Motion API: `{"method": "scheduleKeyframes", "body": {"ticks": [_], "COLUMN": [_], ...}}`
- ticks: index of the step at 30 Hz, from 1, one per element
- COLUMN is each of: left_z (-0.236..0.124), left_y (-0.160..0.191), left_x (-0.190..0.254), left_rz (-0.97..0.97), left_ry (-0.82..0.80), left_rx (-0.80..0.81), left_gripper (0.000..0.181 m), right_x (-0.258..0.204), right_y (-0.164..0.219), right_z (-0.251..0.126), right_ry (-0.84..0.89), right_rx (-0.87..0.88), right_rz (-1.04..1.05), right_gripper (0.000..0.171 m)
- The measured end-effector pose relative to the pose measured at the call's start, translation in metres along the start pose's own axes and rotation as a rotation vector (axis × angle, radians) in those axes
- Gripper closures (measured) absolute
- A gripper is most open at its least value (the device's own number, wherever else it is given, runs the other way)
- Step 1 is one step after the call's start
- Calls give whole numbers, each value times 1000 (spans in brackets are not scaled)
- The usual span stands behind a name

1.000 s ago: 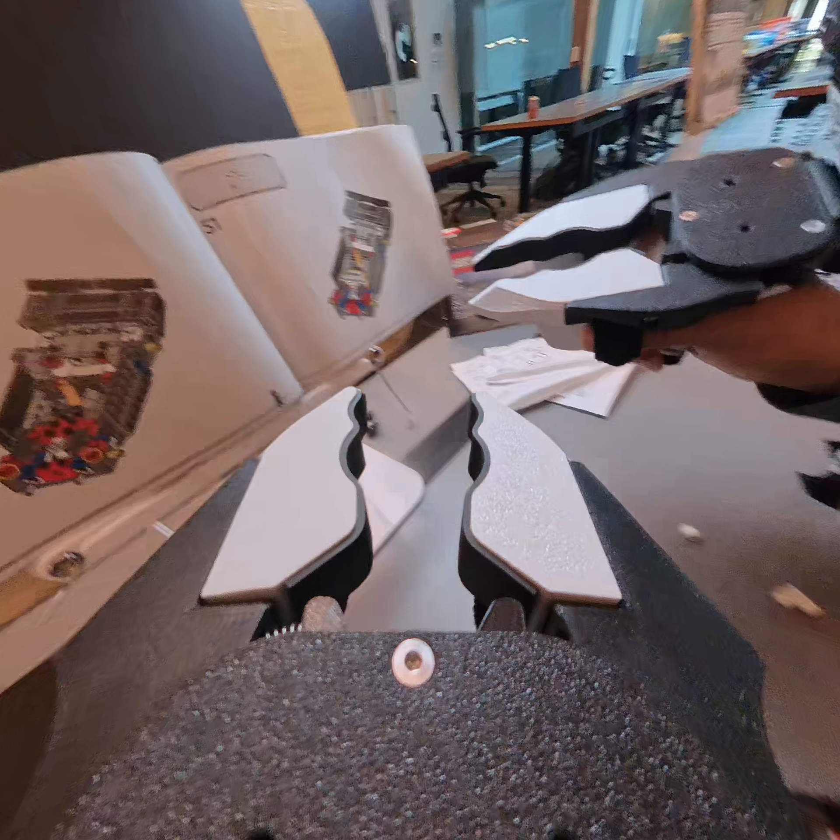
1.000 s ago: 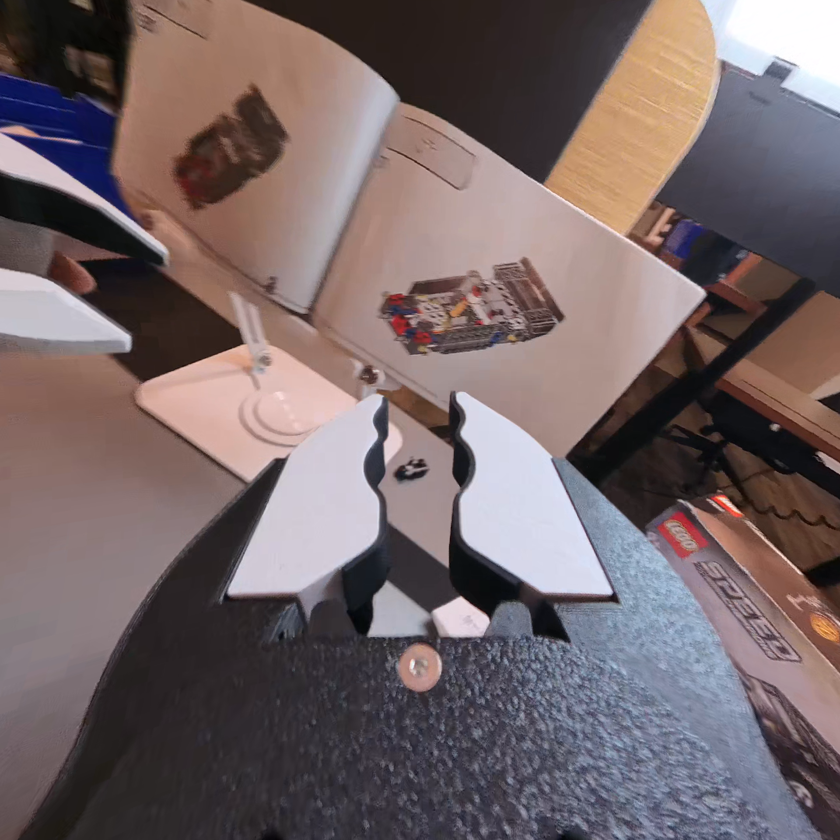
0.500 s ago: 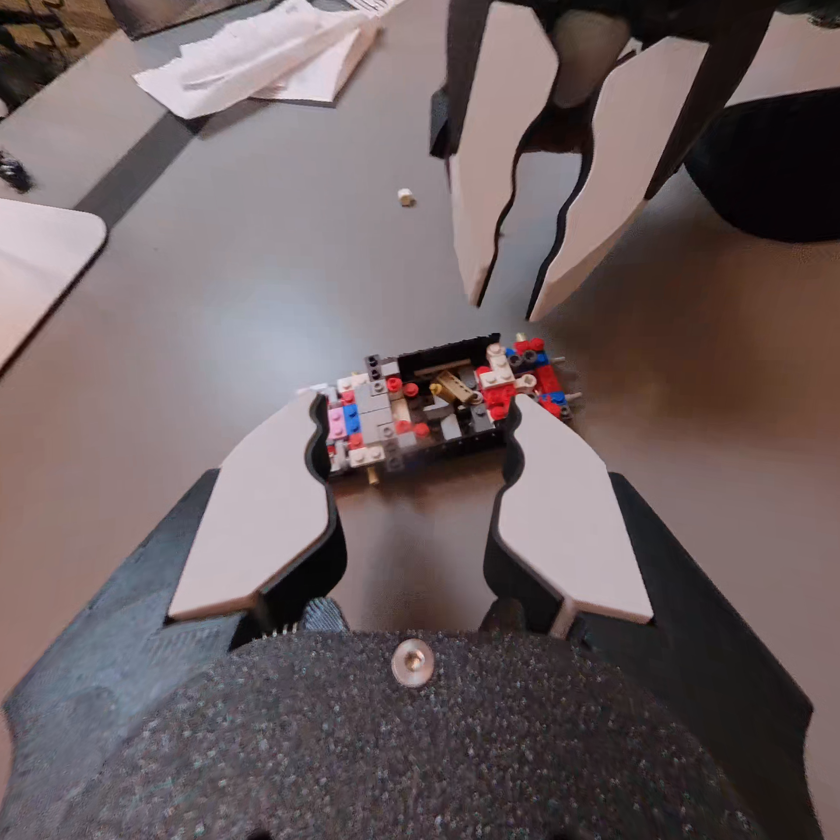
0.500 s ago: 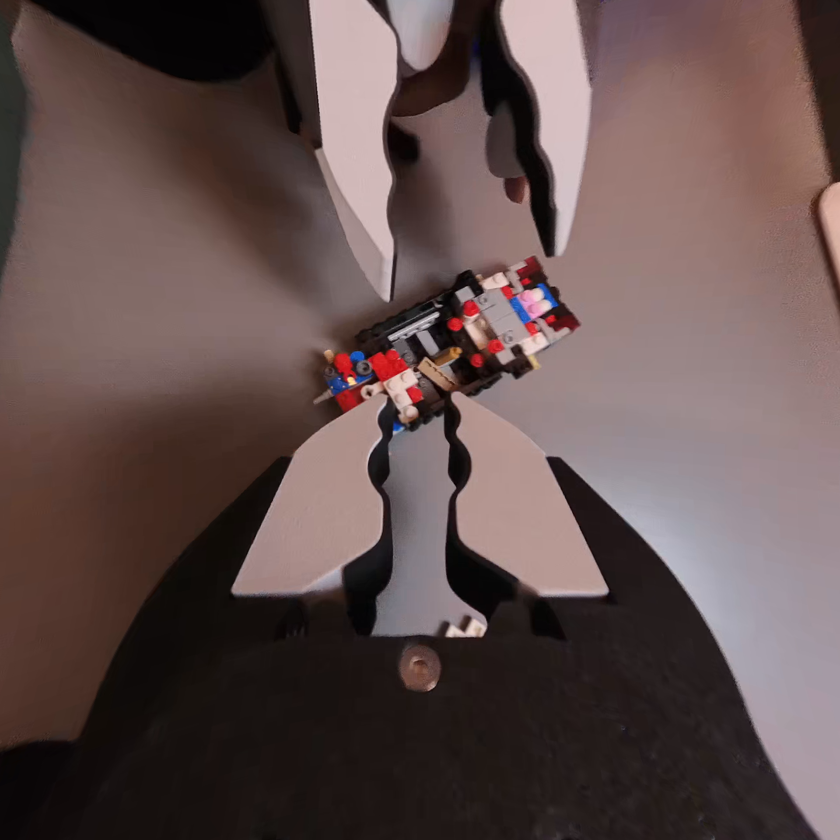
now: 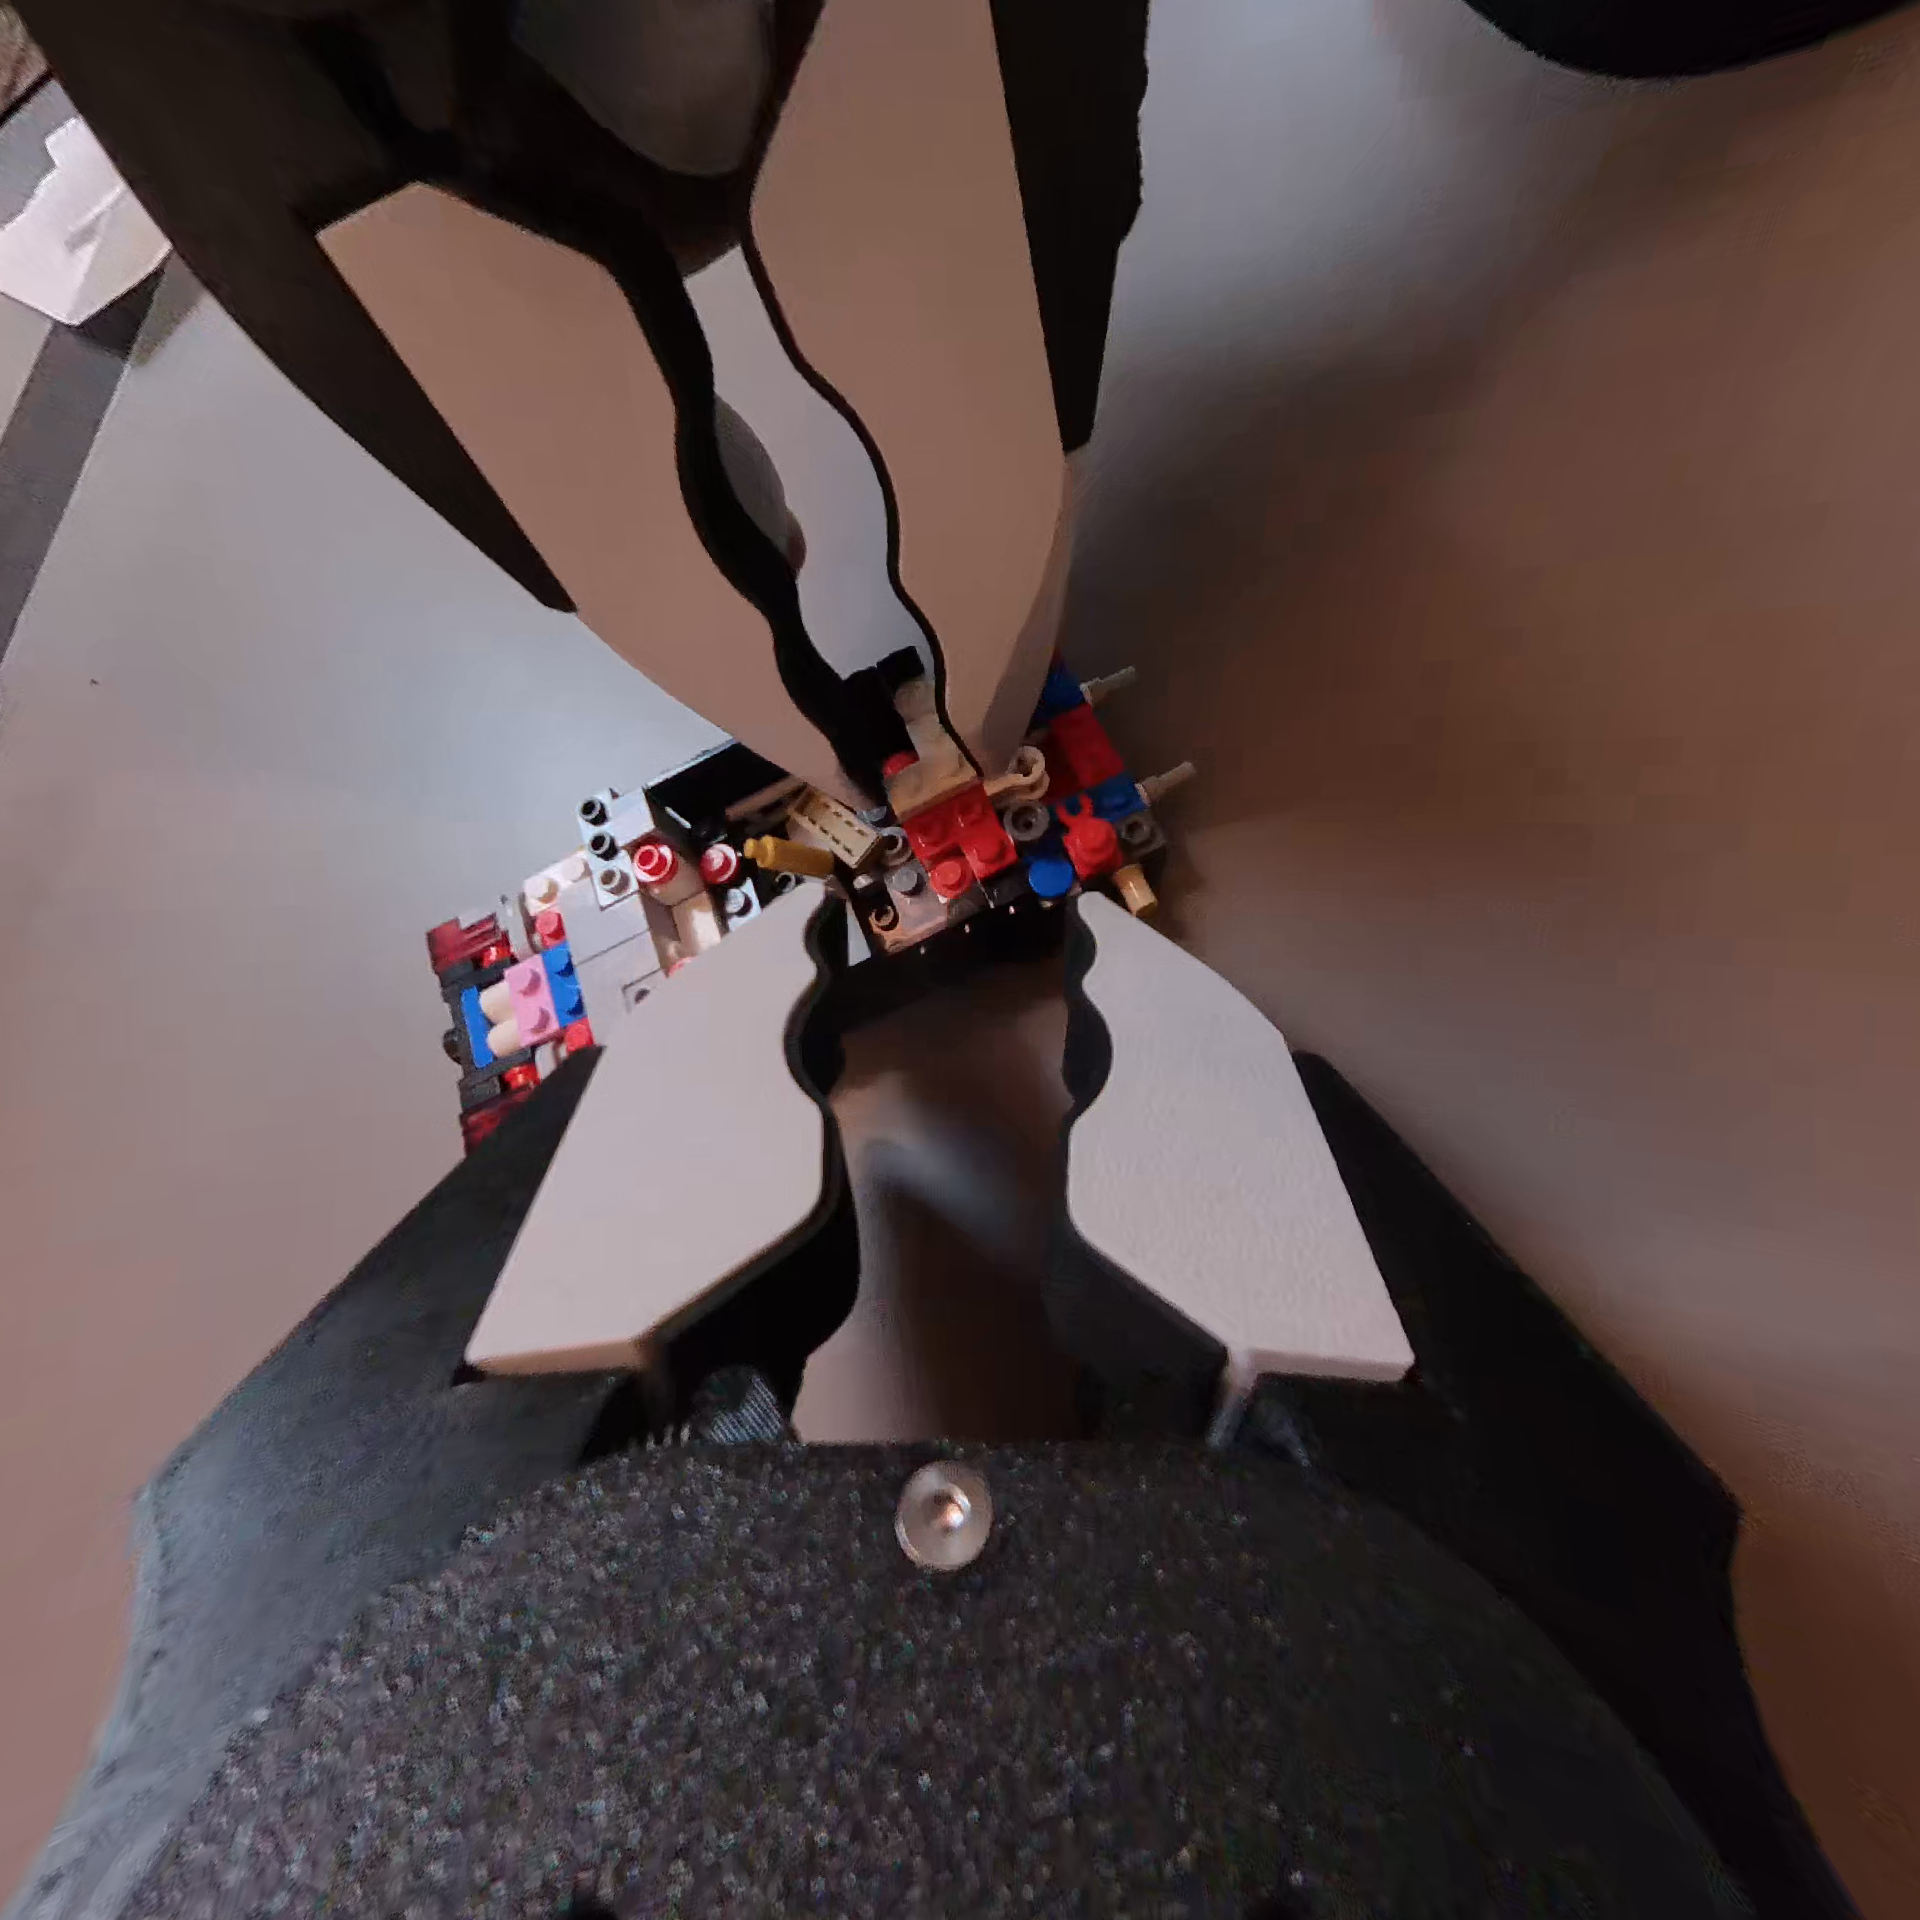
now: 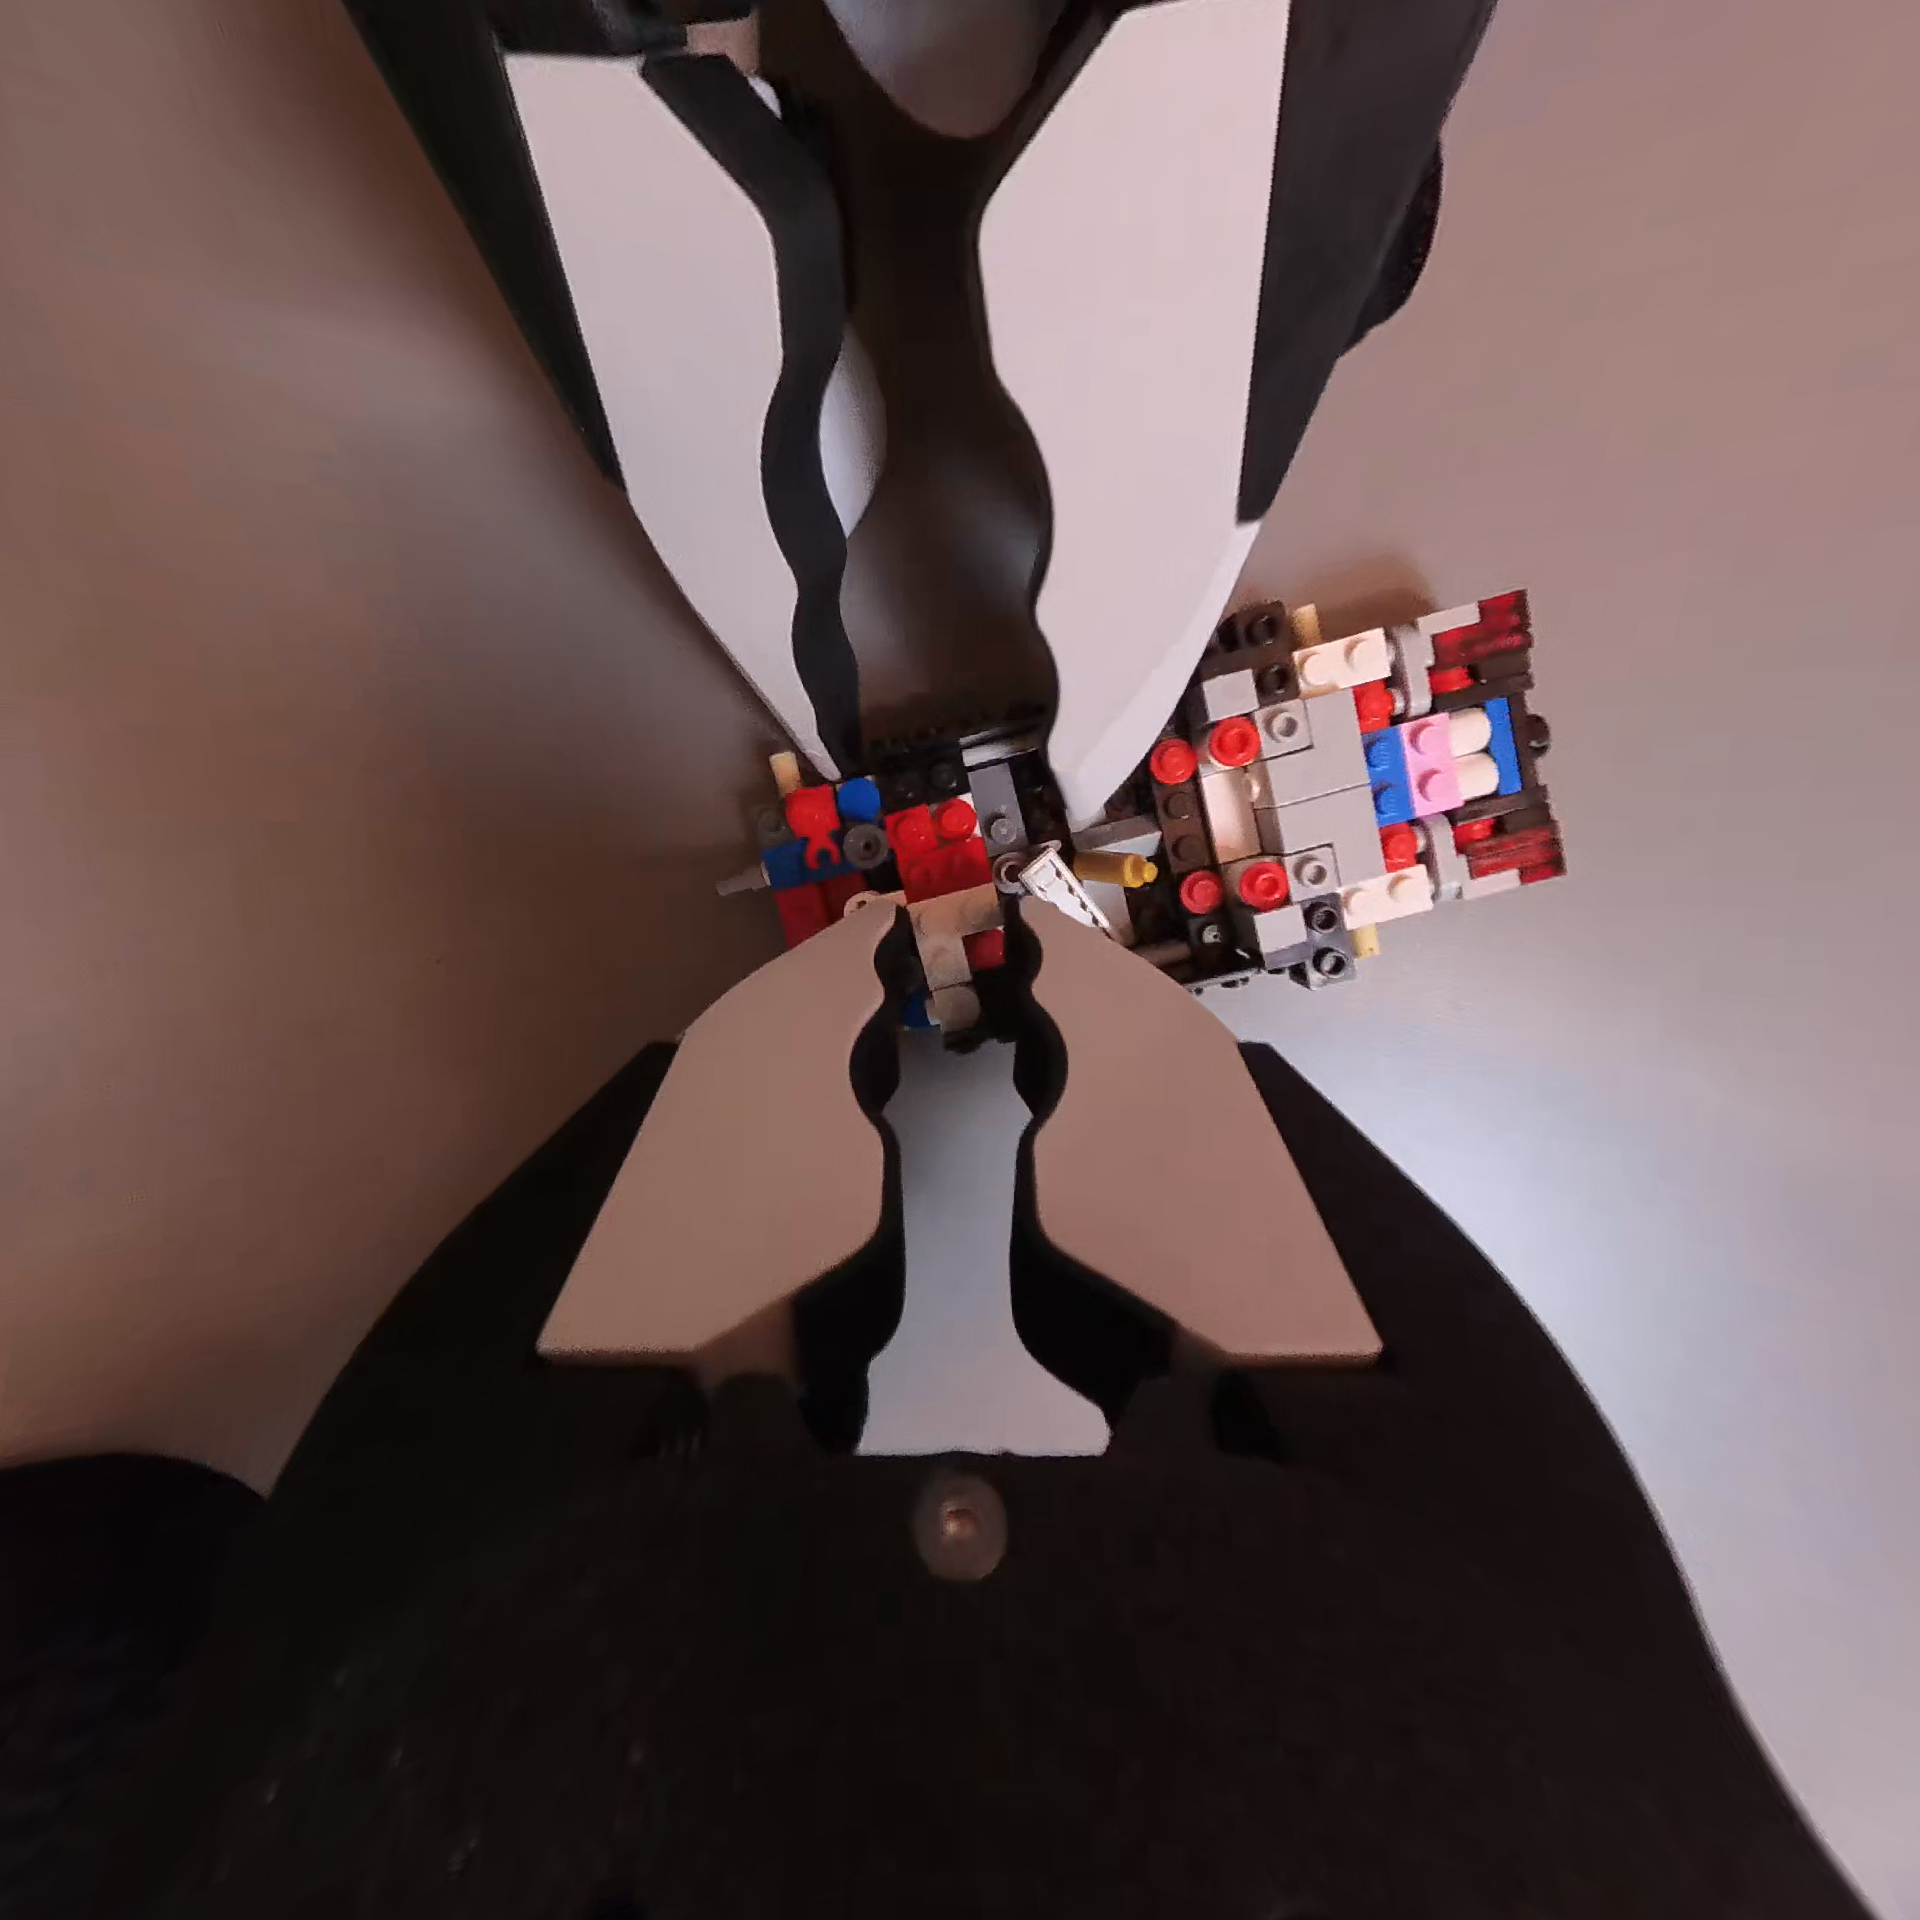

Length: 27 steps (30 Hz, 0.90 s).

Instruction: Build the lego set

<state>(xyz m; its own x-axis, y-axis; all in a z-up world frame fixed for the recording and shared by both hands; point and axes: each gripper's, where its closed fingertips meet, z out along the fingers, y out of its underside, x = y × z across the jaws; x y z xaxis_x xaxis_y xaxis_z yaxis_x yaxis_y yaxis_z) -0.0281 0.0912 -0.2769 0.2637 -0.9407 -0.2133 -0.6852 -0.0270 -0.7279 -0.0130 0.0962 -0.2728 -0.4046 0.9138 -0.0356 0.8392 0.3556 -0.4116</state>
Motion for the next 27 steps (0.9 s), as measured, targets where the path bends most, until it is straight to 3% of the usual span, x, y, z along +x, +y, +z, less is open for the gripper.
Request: {"method": "scheduleKeyframes", "body": {"ticks": [5,14,20,23,27], "left_z": [-1,-1,-4,-15,-41], "left_y": [1,2,-1,-13,-51], "left_x": [-1,-2,-3,-2,2], "left_rz": [-16,-47,-70,-124,-444], "left_ry": [14,34,31,56,247], "left_rx": [10,12,31,106,361], "left_gripper": [144,149,142,141,146], "right_x": [1,-4,0,3,-5], "right_y": [-3,-16,-19,-30,-44], "right_z": [-1,-6,-17,-39,-63], "right_ry": [45,260,250,286,437], "right_rx": [16,214,328,457,539], "right_rz": [-101,-251,-79,5,-38], "right_gripper": [155,156,155,155,155]}}
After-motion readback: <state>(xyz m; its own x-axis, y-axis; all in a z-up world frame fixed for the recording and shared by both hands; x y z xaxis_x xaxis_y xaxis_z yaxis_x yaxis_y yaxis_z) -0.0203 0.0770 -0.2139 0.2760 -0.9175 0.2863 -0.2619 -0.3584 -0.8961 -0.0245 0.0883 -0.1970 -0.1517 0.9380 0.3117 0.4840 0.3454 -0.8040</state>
